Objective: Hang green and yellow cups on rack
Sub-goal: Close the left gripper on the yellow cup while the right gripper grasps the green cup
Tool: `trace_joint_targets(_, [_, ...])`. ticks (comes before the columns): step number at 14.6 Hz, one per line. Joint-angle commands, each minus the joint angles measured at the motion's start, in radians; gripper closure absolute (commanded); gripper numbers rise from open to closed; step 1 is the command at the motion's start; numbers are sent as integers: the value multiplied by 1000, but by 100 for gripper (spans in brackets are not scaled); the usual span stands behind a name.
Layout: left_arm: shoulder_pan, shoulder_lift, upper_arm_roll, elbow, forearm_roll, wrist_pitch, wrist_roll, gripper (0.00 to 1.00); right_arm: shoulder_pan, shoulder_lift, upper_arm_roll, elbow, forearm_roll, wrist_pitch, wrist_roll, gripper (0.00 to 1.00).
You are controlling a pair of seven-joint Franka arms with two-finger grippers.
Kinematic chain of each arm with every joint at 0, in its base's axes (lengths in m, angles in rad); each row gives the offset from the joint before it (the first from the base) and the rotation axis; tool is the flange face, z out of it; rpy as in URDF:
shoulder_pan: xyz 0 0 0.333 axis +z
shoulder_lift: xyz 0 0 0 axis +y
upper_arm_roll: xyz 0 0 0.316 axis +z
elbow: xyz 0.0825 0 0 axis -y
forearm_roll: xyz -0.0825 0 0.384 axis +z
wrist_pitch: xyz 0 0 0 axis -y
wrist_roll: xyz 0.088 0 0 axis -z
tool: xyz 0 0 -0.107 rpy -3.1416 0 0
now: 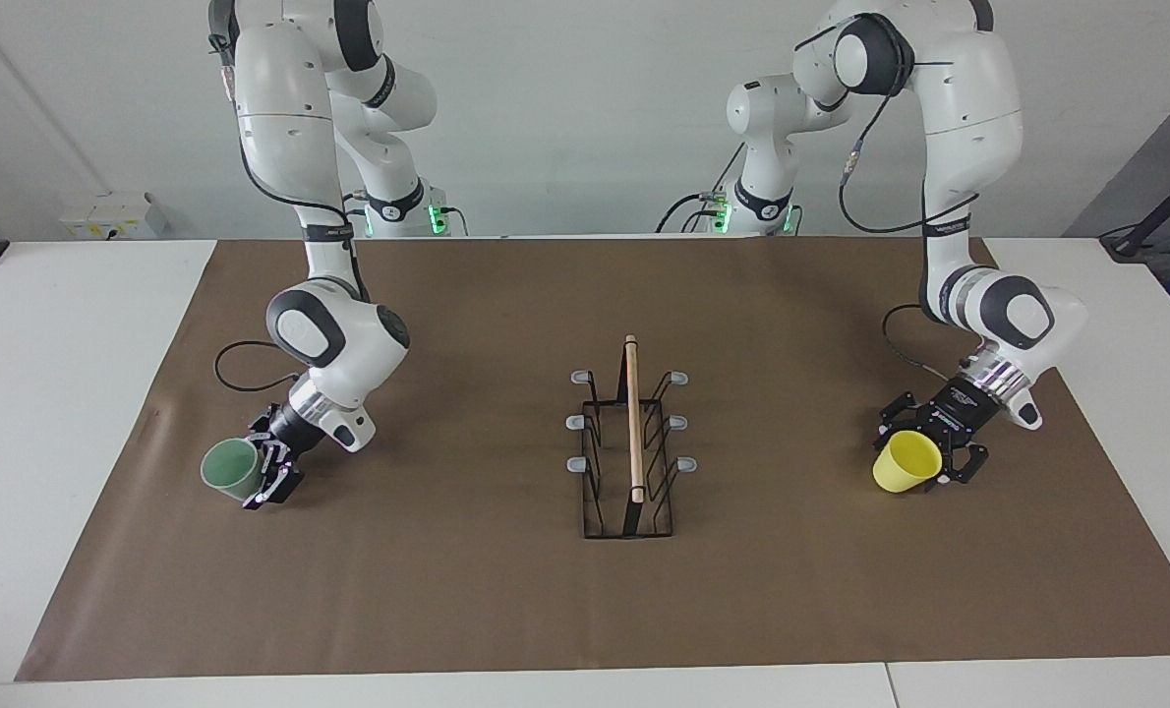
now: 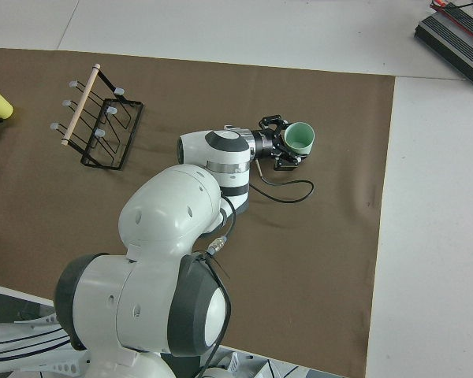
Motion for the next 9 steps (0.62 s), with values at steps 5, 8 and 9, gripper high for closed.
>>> trace_joint_targets(5, [2,-20,3,-56,-62,0,124,0,-43,-8,7,-24,-88,51,56,100])
trace_joint_targets(8, [0,-20,3,-56,-86,-11,147,0,-43,-8,7,-24,-123,51,56,100])
trace_joint_targets(9, [0,-18,3,-60,-99,-11,159,0,-43,-8,7,-24,-123,51,55,100])
